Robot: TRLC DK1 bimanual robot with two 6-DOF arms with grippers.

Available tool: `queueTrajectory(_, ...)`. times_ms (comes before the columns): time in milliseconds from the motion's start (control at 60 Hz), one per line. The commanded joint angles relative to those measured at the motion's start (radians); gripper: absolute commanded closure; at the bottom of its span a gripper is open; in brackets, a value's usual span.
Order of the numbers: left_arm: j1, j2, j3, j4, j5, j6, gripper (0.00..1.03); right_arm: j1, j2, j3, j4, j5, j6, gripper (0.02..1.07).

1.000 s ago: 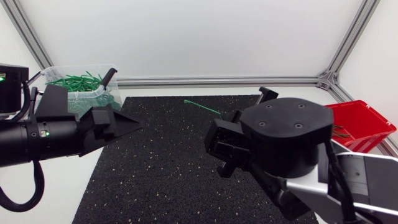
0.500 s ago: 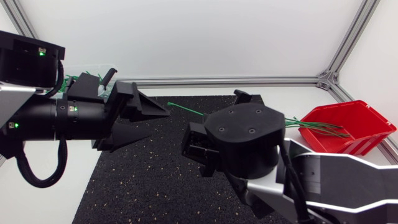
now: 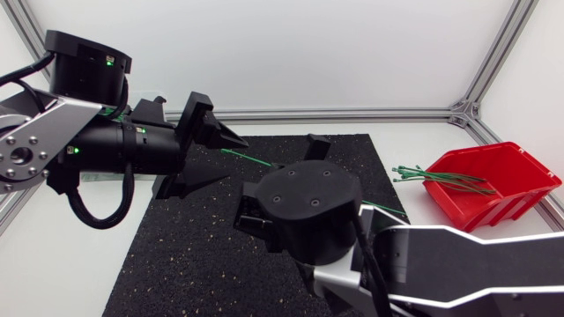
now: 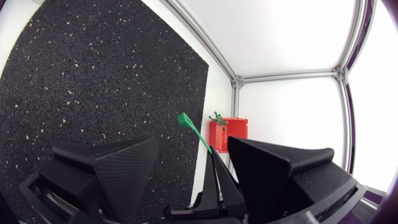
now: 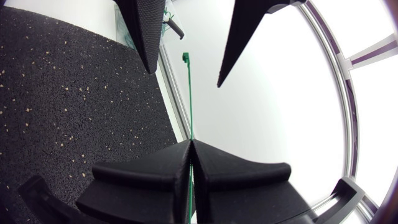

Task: Take a green cable tie from the red box, thread the tail through the head to close it, then place it in the transparent bin on the left.

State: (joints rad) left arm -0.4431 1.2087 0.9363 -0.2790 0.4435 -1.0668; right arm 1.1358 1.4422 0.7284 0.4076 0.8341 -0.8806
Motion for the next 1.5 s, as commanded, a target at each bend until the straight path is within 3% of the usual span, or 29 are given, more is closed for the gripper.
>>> queueTrajectory(0,0.004,0.026,0.032,0.003,-0.012,-0.042,0.44,0.012,0.015,0.025,0.025,0.013,-0.021,1.01)
queueTrajectory(67,0.001,0.034,0.035,0.0,-0.026,-0.044,0.45,0.016,0.02,0.025,0.033,0.022,-0.023,1.01)
queueTrajectory(183,0.003,0.043,0.036,-0.005,-0.034,-0.048,0.56,0.024,0.034,0.025,0.048,0.034,-0.023,1.01)
queueTrajectory(517,0.007,0.043,0.05,-0.037,-0.034,-0.059,0.68,0.055,0.081,0.019,0.1,0.083,-0.046,1.01)
queueTrajectory(633,0.014,0.041,0.053,-0.051,-0.034,-0.061,0.79,0.062,0.092,0.019,0.112,0.094,-0.05,1.01)
queueTrajectory(733,0.015,0.041,0.055,-0.058,-0.034,-0.061,0.8,0.067,0.106,0.019,0.123,0.099,-0.054,1.01)
queueTrajectory(917,0.018,0.035,0.058,-0.074,-0.068,-0.05,0.99,0.081,0.141,0.023,0.151,0.105,-0.072,1.01)
queueTrajectory(1167,0.011,0.023,0.05,-0.074,-0.068,-0.001,1.0,0.087,0.15,0.025,0.169,0.105,-0.101,1.0)
queueTrajectory(1350,0.018,0.002,0.036,-0.071,-0.068,0.073,1.0,0.088,0.119,0.016,0.165,0.103,-0.103,0.58)
queueTrajectory(1483,0.035,-0.011,0.022,-0.061,-0.068,0.149,1.0,0.087,0.055,0.006,0.126,0.102,-0.101,0.39)
